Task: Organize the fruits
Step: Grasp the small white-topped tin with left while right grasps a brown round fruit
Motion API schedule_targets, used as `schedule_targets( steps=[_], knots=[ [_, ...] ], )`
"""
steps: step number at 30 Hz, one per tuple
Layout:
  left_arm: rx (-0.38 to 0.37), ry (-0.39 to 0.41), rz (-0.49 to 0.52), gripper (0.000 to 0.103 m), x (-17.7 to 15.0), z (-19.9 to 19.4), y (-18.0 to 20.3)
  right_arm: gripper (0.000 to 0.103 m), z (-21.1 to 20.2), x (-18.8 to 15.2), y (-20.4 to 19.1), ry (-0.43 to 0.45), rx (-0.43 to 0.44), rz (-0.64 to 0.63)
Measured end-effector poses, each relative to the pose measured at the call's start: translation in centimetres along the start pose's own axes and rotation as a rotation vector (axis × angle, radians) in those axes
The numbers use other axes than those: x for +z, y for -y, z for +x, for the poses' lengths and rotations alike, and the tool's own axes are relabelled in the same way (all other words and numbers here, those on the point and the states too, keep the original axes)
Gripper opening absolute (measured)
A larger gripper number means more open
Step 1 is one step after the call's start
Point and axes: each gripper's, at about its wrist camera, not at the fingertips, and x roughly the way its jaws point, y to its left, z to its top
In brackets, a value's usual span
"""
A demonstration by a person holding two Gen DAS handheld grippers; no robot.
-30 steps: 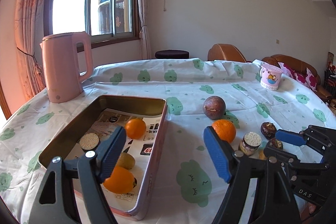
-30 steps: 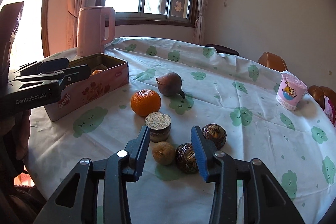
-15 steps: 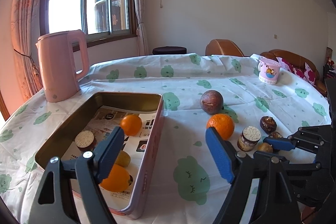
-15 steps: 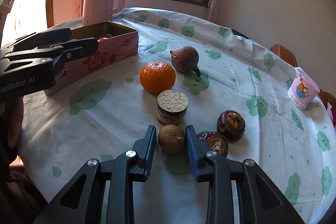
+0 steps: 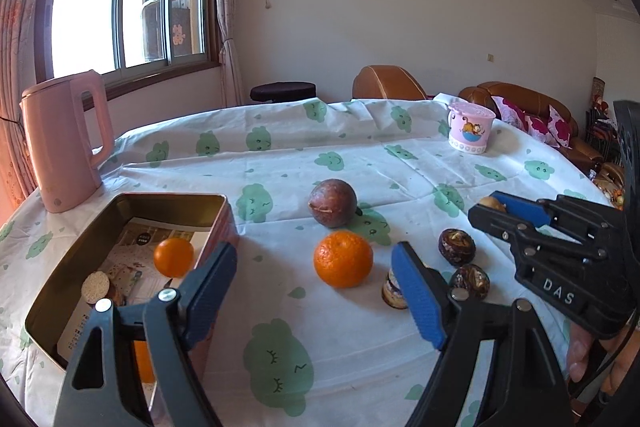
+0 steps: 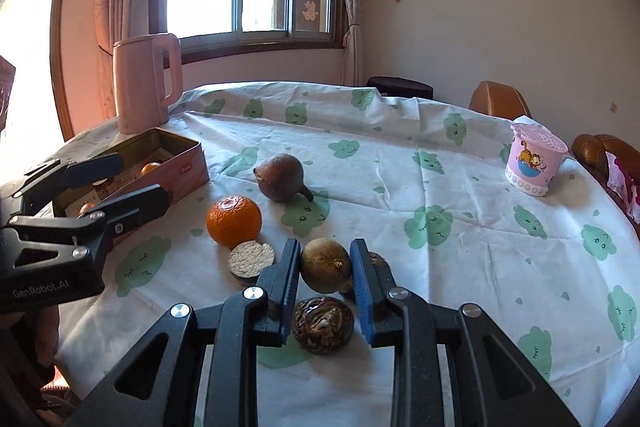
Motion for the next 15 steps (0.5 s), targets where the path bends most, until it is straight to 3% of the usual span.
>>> schedule_targets(
  steps=[5,10,15],
  knots=[
    [-0.069,-0.052,0.017,0.073,-0.1,1.5,1.8,0.027,0.4,0.8,1.7,0.022,-0.082,0.039],
    [-0.125,-0.127,0.021,0.059,-0.6,3.0,3.1,0.027,0.8,0.0,2.4,-0.001,-0.074,0.074],
    [-0.152,-0.163,0.051,0.057,-0.5,3.8,4.3,0.027,0.8,-0.2,2.7,-0.006,-0.062,0.094]
  ],
)
